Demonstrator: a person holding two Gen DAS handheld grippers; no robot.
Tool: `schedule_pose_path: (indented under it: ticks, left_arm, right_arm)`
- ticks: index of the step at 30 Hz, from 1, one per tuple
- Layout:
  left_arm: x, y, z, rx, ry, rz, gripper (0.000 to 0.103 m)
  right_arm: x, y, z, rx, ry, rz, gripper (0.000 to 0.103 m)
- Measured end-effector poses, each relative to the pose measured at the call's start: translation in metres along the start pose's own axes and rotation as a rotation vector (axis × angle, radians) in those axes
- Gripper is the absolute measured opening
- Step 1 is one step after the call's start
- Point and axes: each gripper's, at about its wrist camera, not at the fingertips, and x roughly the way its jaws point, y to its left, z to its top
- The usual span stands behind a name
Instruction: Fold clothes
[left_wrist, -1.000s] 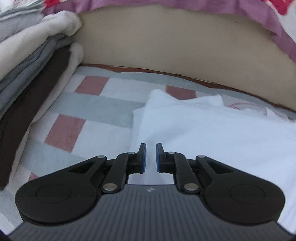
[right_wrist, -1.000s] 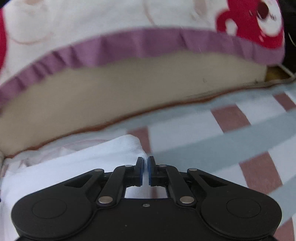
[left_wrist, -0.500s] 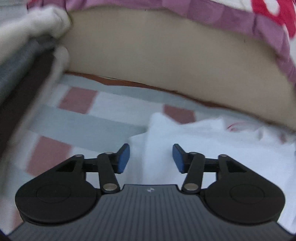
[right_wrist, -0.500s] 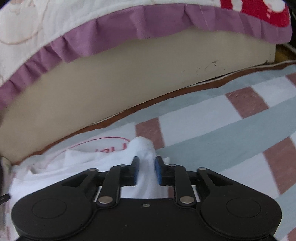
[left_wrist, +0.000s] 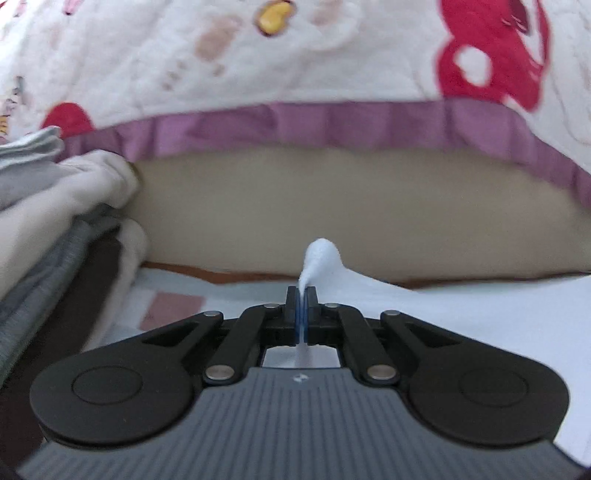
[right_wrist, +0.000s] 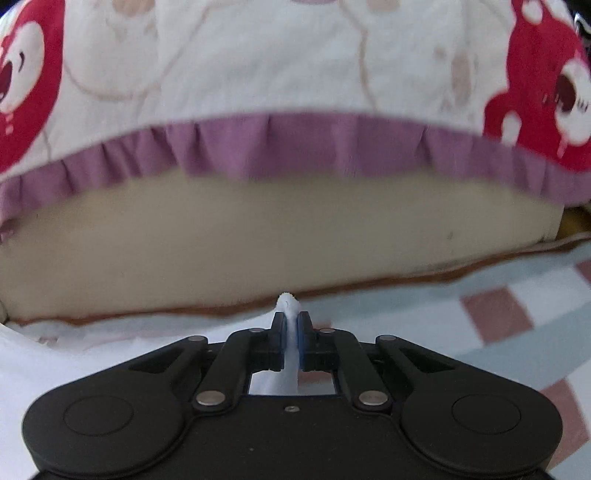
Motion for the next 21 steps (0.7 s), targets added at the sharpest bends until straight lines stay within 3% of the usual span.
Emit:
schedule_pose_path:
  ticks: [1,4,6,7,8,10,11,13,15,18,20,21]
  left_arm:
    - [0.006,-0.004,-0.001,0.038,-0.008,0.039,0.001]
    - [0.030,-0.009,-0.013,0.099,0.030,0.059,0.004]
    - [0.042,-0.015,-0.021,0.108,0.107,0.179,0.007]
    - [0.040,-0.015,-0.021,0.063,0.169,0.252,0.017]
    - [0.037,-0.014,-0.020,0.015,0.232,0.326,0.020]
    - [0.008,-0.004,-0.018,-0.160,0.261,0.296,0.025]
    - [-0.010,-0.002,-0.019,-0.221,0.273,0.266,0.030]
    - [-0.046,-0.001,-0.024,-0.306,0.293,0.223,0.046]
    - [-0.074,-0.003,-0.038,-0.339,0.307,0.210,0.046]
    - [-0.107,0.001,-0.068,-0.431,0.345,0.172,0.046]
    - [-0.118,0.009,-0.087,-0.510,0.369,0.134,0.046]
    - [-0.121,0.010,-0.095,-0.546,0.389,0.142,0.046]
  right_arm:
    - [0.003,-0.004,-0.001,0.019,0.010,-0.005,0.006]
    - [0.015,-0.013,-0.006,0.082,0.051,-0.029,0.007]
    - [0.024,-0.015,-0.009,0.092,0.088,-0.069,0.007]
    - [0.027,-0.017,-0.010,0.102,0.114,-0.121,0.012]
    - [0.030,-0.021,-0.011,0.120,0.142,-0.189,0.022]
    - [0.030,-0.032,-0.014,0.190,0.176,-0.282,0.032]
    - [0.028,-0.040,-0.015,0.252,0.186,-0.293,0.032]
    - [0.014,-0.053,-0.020,0.399,0.199,-0.242,0.032]
    - [-0.008,-0.058,-0.028,0.515,0.216,-0.143,0.032]
    - [-0.043,-0.048,-0.030,0.533,0.251,-0.018,0.042]
    - [-0.071,-0.035,-0.032,0.498,0.243,0.021,0.055]
    - [-0.087,-0.030,-0.038,0.502,0.233,-0.002,0.055]
